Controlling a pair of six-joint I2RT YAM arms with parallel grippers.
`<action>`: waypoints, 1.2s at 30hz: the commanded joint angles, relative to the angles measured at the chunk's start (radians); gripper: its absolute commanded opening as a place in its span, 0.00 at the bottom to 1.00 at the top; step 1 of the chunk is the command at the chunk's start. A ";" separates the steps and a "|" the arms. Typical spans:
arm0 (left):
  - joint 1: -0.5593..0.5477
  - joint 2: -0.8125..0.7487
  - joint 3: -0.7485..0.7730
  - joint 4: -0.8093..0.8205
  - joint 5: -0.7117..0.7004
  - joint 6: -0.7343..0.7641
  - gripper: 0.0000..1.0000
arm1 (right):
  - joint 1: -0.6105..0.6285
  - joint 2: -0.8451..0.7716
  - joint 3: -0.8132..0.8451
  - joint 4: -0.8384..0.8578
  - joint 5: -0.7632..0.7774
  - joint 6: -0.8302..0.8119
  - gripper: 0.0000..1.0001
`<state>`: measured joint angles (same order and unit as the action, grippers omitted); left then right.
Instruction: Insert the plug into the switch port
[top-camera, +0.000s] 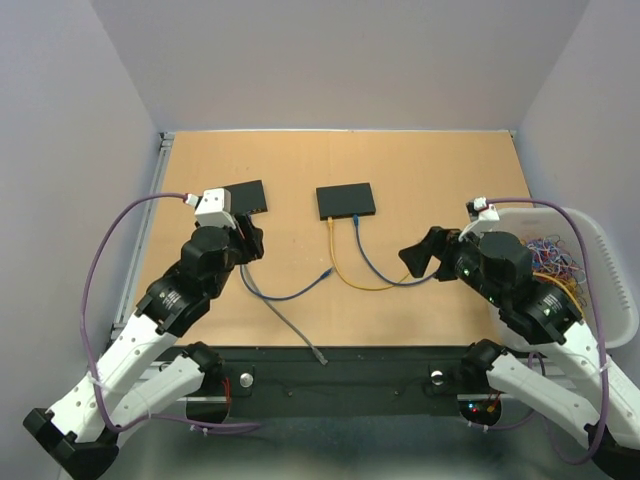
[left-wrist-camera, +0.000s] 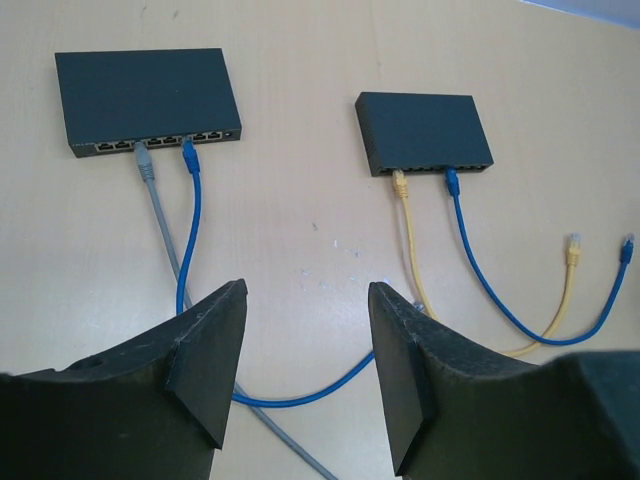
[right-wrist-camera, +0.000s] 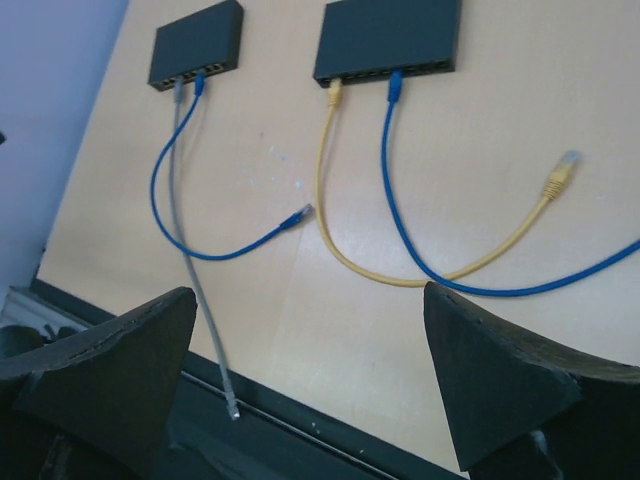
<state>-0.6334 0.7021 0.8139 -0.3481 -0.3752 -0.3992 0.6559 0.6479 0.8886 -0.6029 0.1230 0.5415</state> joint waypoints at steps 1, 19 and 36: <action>0.000 -0.019 -0.025 0.047 -0.031 0.020 0.63 | 0.001 0.024 0.023 -0.077 -0.008 -0.049 1.00; 0.040 -0.090 -0.312 0.384 -0.373 -0.074 0.58 | 0.001 0.036 0.010 -0.069 -0.020 -0.060 1.00; 0.041 -0.184 -0.834 1.420 -0.571 0.456 0.56 | 0.001 0.019 0.010 -0.064 -0.060 -0.069 1.00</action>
<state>-0.5976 0.4828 0.0563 0.6678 -0.8898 -0.1947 0.6559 0.6846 0.8909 -0.6823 0.0803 0.4896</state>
